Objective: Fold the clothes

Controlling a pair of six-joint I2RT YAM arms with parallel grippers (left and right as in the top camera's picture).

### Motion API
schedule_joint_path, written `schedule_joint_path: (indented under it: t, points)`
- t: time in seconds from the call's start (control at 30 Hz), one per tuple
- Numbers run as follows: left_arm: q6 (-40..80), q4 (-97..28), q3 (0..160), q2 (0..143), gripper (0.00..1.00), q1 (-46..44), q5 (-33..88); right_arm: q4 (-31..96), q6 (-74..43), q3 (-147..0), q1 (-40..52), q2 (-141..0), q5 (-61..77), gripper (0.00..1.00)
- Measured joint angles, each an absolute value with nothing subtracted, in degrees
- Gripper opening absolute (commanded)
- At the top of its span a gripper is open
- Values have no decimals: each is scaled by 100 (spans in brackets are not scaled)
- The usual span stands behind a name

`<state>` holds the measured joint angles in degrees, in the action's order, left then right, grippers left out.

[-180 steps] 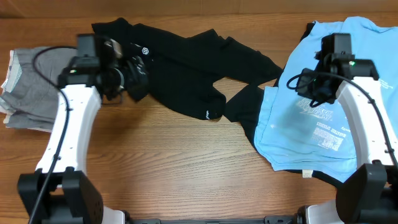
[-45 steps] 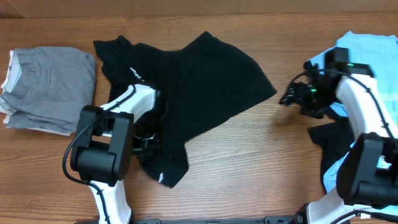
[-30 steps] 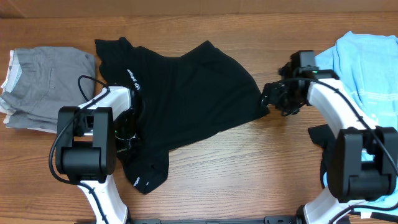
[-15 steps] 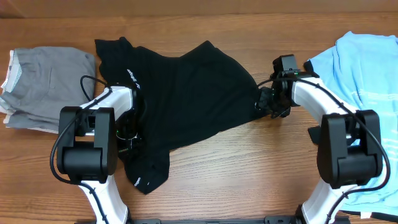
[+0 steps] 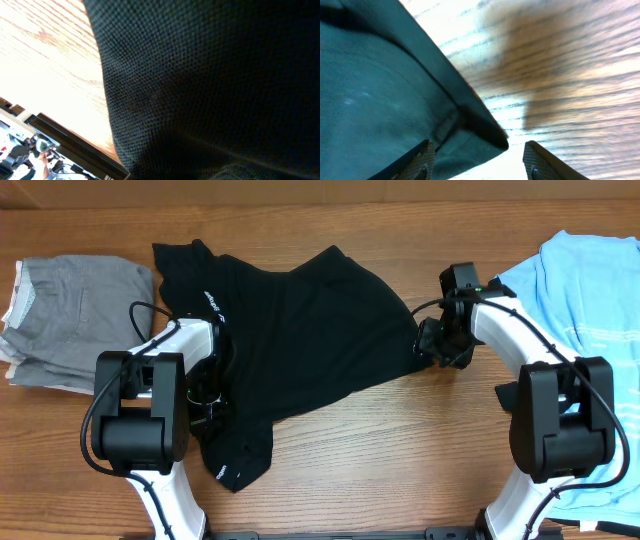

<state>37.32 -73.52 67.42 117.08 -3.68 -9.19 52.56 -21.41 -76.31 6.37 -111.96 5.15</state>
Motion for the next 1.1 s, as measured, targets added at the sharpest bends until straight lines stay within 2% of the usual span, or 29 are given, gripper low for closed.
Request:
schedule_joint_path:
  t: [0.67, 1.1]
  points:
    - [3706, -7343, 6742, 11708, 4, -368, -919, 5290, -2703, -7741, 1162, -11187, 486, 59]
    - [3693, -7343, 6742, 11708, 4, -368, -919, 5218, -2902, -7721, 1162, -11408, 408, 52]
